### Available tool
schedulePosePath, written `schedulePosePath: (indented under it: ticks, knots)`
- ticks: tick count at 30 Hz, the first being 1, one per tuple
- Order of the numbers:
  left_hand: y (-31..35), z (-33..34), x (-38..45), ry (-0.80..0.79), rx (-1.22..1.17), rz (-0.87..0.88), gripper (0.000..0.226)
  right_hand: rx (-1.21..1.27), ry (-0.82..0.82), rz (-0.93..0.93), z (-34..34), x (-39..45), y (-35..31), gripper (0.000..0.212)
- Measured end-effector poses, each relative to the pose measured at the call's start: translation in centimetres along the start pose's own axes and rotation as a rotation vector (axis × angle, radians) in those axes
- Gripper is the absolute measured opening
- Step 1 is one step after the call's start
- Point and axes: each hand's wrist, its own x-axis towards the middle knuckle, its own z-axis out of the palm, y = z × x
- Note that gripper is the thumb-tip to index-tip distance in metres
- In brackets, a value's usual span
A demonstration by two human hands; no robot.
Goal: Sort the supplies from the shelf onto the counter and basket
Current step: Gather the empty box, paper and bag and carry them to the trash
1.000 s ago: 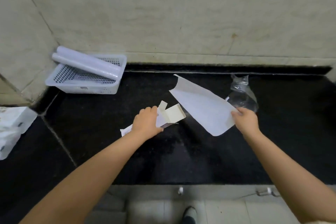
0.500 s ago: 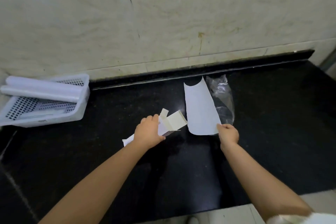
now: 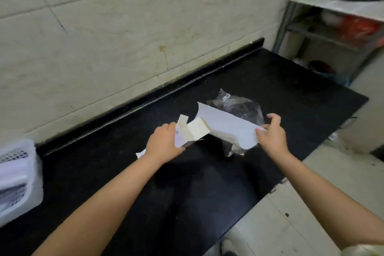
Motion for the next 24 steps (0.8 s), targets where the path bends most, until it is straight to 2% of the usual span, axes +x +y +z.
schedulePosePath:
  ticks: [2,4,6,10,14,15,17,22,24]
  knots:
    - [4.1,0.6,1.1,-0.026,-0.021,0.153,0.053,-0.146,0.067,-0.007,-4.4,-1.5,1.8,0.035]
    - [7.0,1.0,1.4,-0.044,-0.056,0.222,0.053,-0.262,0.059,-0.043,-6.6,-2.6,2.7,0.023]
    - [12.5,2.2,1.2,-0.095,-0.060,0.388,0.050,-0.349,0.134,0.009,-10.9,-4.8,4.7,0.017]
    - [23.8,4.6,-1.7,-0.159,-0.015,0.703,0.052,-0.436,0.280,0.177,-19.6,-10.2,10.1,0.021]
    - [34.9,7.7,-6.8,-0.233,-0.004,0.965,0.057,-0.410,0.454,0.360,-28.2,-16.8,16.4,0.022]
    - [37.5,8.7,-8.2,-0.256,0.006,1.027,0.058,-0.403,0.493,0.399,-30.2,-18.6,17.9,0.028]
    - [42.3,10.9,-10.9,-0.284,0.030,1.125,0.059,-0.382,0.548,0.443,-33.7,-22.1,21.0,0.042]
    - [54.9,17.0,-18.7,-0.332,0.074,1.264,0.061,-0.341,0.590,0.616,-42.8,-30.0,29.9,0.026]
    - [59.3,19.2,-21.9,-0.358,0.091,1.289,0.064,-0.315,0.621,0.677,-46.1,-33.0,33.1,0.027]
